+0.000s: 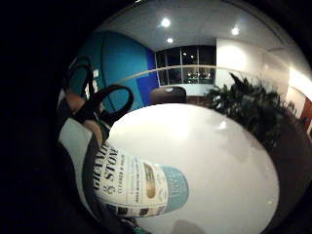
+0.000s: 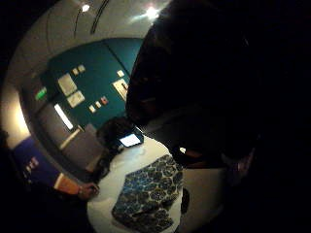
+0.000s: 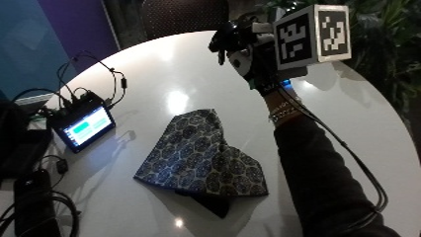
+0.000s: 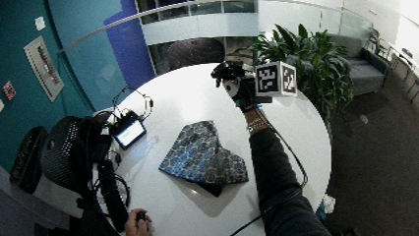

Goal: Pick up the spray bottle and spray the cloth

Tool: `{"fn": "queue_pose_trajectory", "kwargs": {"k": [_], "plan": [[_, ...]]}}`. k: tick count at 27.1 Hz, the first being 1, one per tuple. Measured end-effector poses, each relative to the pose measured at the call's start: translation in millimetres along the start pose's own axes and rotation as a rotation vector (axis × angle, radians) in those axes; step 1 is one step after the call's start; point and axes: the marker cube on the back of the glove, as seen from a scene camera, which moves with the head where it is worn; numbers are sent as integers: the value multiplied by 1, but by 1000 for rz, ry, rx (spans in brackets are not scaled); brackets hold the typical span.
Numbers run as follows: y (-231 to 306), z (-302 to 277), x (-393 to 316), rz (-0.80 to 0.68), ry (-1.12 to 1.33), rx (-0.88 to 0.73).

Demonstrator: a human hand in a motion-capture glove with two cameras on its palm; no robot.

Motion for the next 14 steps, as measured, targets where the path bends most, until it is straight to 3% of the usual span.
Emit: {"fn": "queue_pose_trajectory", "kwargs": {"k": [5, 14], "plan": [[-8, -6, -19, -213, 135, -63], [-23, -15, -29, -444, 359, -157]]}}
